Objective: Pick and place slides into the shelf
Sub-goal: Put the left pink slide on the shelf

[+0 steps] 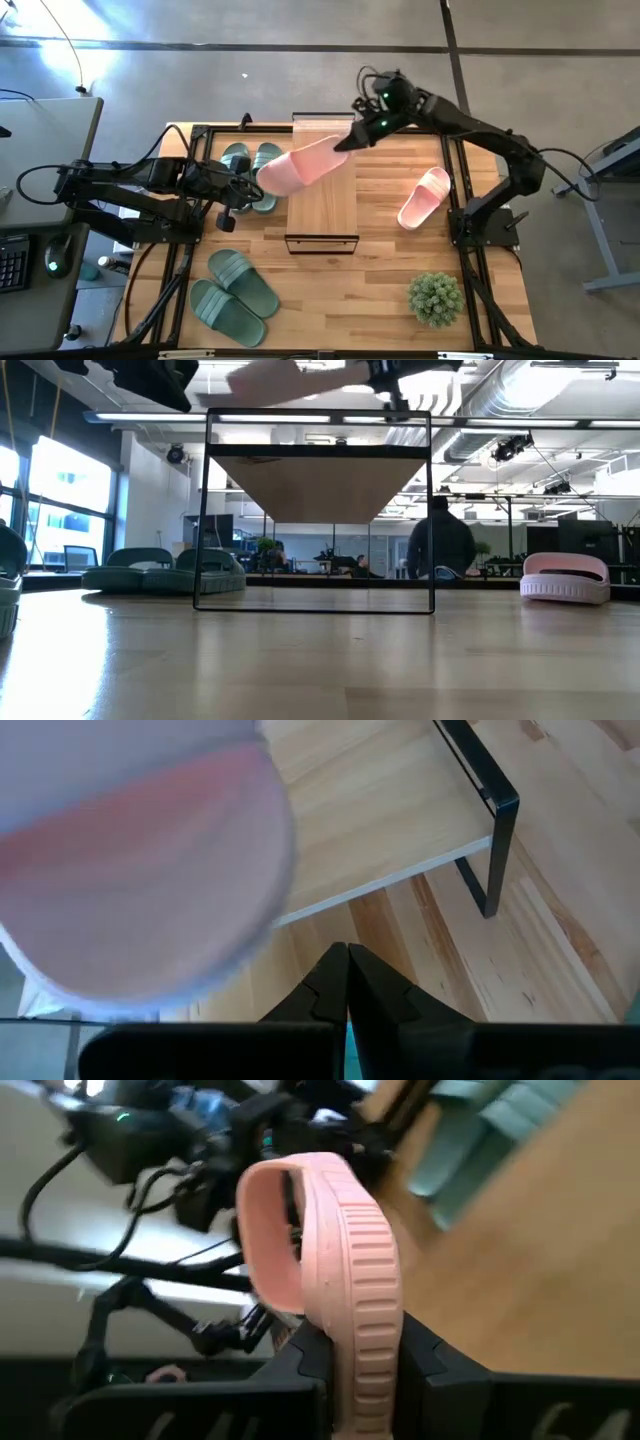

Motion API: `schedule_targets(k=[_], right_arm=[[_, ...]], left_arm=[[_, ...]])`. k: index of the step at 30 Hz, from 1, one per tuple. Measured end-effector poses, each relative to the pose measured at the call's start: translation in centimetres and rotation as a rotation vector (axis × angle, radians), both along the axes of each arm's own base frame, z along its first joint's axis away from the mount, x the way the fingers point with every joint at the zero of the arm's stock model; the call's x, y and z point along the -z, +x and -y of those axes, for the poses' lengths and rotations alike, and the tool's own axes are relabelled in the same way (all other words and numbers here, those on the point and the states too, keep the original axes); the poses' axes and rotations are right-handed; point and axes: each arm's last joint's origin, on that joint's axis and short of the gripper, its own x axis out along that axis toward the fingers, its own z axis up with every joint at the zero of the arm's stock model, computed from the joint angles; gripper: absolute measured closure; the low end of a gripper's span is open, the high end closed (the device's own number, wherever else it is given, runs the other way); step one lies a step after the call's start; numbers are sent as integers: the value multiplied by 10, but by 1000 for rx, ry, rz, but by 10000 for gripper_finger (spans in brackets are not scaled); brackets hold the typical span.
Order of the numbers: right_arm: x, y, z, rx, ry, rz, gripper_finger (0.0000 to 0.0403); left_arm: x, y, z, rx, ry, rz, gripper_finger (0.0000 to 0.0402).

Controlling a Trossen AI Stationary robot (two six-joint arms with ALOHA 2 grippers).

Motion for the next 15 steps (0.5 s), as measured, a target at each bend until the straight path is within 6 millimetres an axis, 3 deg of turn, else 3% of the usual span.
schedule_targets(k=[4, 8, 11, 15], right_arm=[[-13, 6, -1, 1, -48, 124, 377], [-6, 8, 11, 49, -59, 103, 377], [-1, 10, 33, 97, -50, 131, 377], [3, 5, 83, 232, -33, 235, 378]], left_arm=[[0, 0, 0, -6, 1, 6, 401], [0, 0, 0, -9, -1, 6, 401], [-1, 0, 0, -15, 2, 7, 401], [0, 1, 0, -14, -19, 11, 401]])
